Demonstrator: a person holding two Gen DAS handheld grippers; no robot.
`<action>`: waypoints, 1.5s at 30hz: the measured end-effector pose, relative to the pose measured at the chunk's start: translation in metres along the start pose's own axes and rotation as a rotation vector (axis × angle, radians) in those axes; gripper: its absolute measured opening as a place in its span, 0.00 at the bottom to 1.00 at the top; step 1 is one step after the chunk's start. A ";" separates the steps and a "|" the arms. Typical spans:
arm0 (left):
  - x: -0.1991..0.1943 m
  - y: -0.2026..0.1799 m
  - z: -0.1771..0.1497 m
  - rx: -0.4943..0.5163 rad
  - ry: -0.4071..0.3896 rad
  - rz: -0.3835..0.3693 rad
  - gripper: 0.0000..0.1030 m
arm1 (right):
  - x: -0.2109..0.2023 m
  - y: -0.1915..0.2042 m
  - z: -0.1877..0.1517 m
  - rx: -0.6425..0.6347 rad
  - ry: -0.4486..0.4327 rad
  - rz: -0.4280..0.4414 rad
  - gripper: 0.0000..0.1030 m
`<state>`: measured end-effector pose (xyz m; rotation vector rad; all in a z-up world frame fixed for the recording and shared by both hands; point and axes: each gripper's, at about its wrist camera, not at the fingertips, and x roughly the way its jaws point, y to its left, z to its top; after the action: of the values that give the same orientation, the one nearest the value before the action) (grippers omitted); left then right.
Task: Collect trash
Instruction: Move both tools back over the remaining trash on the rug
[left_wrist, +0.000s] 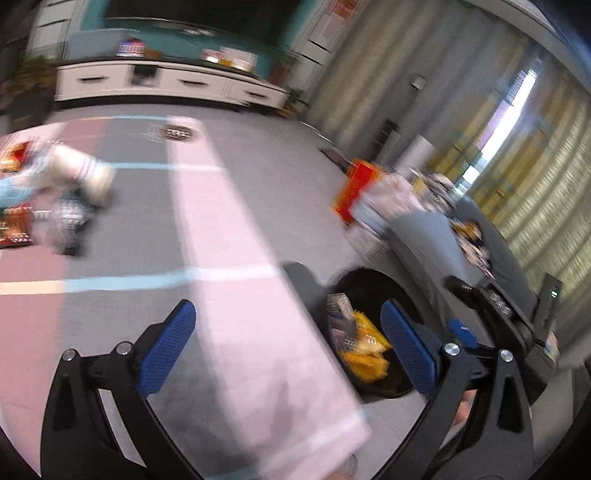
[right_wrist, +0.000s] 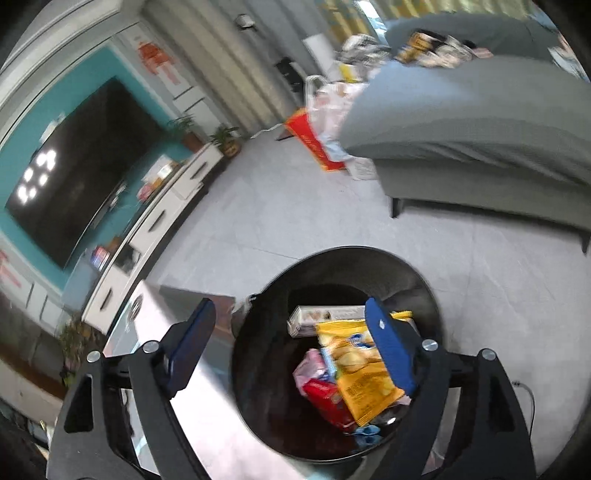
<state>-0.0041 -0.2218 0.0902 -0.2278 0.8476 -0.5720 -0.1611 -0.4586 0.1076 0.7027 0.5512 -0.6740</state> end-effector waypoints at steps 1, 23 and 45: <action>-0.009 0.013 0.002 -0.009 -0.018 0.030 0.97 | 0.000 0.008 -0.001 -0.025 -0.003 0.004 0.84; -0.139 0.268 0.003 -0.296 -0.257 0.496 0.97 | 0.033 0.192 -0.120 -0.579 0.023 0.128 0.90; -0.158 0.279 0.003 -0.350 -0.251 0.451 0.97 | 0.032 0.243 -0.200 -0.770 0.041 0.220 0.97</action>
<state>0.0226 0.0976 0.0788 -0.4046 0.7187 0.0313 -0.0122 -0.1847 0.0556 0.0477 0.6987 -0.2026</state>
